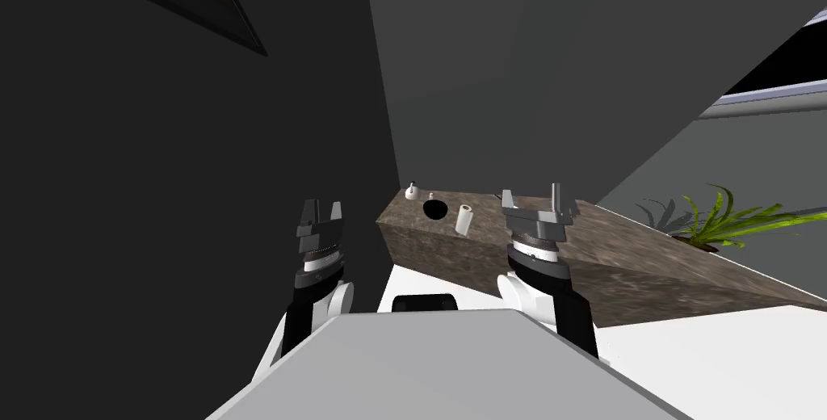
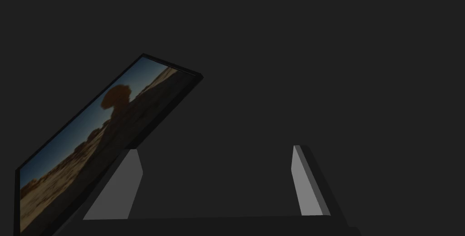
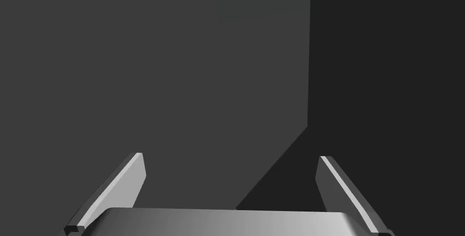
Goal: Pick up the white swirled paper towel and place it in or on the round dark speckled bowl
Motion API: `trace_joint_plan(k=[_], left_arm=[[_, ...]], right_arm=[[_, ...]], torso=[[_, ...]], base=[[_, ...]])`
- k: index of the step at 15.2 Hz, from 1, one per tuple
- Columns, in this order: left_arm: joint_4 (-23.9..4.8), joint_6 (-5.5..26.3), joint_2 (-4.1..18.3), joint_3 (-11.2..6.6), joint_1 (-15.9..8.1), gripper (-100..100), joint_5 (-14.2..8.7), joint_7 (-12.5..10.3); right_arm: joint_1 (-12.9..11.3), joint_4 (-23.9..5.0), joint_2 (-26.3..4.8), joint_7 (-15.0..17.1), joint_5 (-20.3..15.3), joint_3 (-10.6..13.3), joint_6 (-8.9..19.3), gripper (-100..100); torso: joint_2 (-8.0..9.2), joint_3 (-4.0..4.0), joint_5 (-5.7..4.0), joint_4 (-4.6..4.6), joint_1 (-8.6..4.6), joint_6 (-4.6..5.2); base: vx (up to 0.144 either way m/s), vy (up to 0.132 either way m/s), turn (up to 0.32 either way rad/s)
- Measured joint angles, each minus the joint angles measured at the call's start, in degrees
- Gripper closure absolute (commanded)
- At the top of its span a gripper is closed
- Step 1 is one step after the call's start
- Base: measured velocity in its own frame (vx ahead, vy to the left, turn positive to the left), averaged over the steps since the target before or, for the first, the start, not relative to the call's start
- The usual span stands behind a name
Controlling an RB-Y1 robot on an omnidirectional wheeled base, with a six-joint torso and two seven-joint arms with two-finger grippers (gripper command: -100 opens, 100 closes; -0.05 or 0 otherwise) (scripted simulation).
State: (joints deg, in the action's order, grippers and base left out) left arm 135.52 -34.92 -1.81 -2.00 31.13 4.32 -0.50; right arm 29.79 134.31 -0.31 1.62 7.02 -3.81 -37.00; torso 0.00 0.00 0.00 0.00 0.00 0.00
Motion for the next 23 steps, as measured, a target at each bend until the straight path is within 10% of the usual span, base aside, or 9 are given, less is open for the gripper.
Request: trace_joint_plan(k=[23], left_arm=[[0.0,0.0,0.0,0.0,0.0,0,0.0,0.0]], right_arm=[[-15.01,-22.06,-16.48,-14.09,-9.04,1.32,10.18,-100]], torso=[[0.1,0.05,0.04,0.02,0.18,0.01]], base=[[-0.027,0.043,-0.064]])
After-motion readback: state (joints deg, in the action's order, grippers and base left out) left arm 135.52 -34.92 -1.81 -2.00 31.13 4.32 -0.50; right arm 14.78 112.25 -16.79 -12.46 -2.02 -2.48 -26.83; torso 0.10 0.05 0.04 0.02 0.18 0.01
